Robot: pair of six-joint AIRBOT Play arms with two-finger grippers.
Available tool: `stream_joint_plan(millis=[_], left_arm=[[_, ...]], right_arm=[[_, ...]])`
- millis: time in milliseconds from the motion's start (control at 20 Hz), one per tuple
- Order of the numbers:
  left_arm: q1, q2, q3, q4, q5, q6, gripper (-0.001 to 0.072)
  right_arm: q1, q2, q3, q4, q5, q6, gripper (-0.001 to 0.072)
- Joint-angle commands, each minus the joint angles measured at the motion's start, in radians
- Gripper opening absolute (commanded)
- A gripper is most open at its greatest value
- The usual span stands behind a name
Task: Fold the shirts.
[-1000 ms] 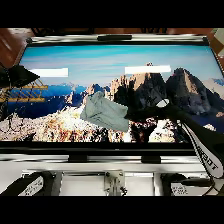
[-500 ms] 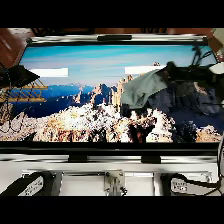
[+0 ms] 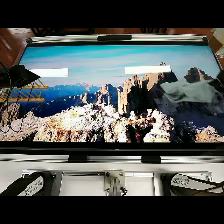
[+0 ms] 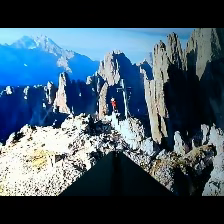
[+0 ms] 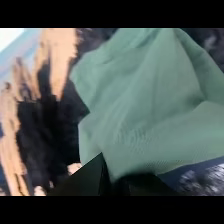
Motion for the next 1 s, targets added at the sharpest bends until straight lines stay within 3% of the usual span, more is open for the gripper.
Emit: stream_joint_plan(millis=[0,400,600,750,950], left_arm=[[0.001,0.0,0.0,0.0,0.0,-0.002,0.0031],[0.0,0.0,0.0,0.0,-0.001,-0.004,0.0031],[0.001,0.0,0.0,0.0,0.0,-0.003,0.0031],[0.0,0.0,0.0,0.0,-0.003,-0.004,0.0031],[0.0,0.0,-0.003,0.0,-0.036,-0.003,0.0031]], right_arm=[[-0.108,0.0,0.003,-0.287,0.117,0.072,0.0075],[-0.166,0.048,-0.222,-0.441,0.314,0.167,0.0075],[-0.166,0.167,-0.449,-0.521,0.266,0.169,0.0075],[-0.166,0.226,-0.597,-0.527,0.148,0.177,0.0075],[-0.166,0.232,-0.648,-0.546,0.139,0.205,0.0081]])
